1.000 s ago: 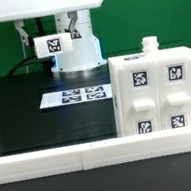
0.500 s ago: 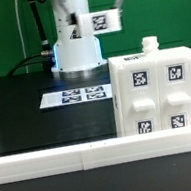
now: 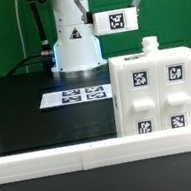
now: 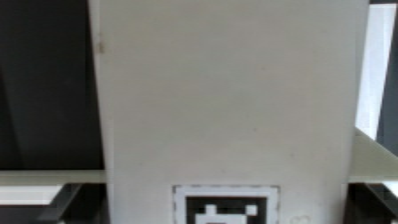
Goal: Assemble cabinet
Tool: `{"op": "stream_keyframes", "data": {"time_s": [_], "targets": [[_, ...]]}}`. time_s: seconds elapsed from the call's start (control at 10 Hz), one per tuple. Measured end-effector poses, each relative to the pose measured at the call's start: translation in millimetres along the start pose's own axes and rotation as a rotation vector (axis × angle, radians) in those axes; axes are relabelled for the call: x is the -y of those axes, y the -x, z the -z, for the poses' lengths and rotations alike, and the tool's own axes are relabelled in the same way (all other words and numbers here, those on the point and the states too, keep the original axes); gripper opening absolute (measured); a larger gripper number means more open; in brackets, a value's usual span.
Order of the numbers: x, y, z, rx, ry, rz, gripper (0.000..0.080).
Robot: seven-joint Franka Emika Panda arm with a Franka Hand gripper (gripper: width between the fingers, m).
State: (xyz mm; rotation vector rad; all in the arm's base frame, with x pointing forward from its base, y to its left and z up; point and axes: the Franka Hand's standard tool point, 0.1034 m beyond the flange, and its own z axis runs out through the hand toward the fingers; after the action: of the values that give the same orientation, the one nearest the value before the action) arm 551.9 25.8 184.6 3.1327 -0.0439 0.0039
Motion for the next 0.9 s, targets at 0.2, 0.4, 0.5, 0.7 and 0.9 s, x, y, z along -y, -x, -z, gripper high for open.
{"op": "stream_keyframes", "data": {"time_s": [0.2, 0.4, 0.5, 0.7, 0.9], "targets": [[12.8, -5.1, 1.8, 0.006, -0.001, 0.006, 0.0560], [28.6, -27.4, 2.5, 0.002, -0.001, 0.029, 0.0560], [32.2, -35.5, 0.0, 0.004, 0.001, 0.032, 0.0560], [37.9, -44.1, -7.0, 0.005, 0.003, 0.040, 0.0560], [42.5, -47.9, -9.0, 0.002, 0.004, 0.047, 0.0560]]}}
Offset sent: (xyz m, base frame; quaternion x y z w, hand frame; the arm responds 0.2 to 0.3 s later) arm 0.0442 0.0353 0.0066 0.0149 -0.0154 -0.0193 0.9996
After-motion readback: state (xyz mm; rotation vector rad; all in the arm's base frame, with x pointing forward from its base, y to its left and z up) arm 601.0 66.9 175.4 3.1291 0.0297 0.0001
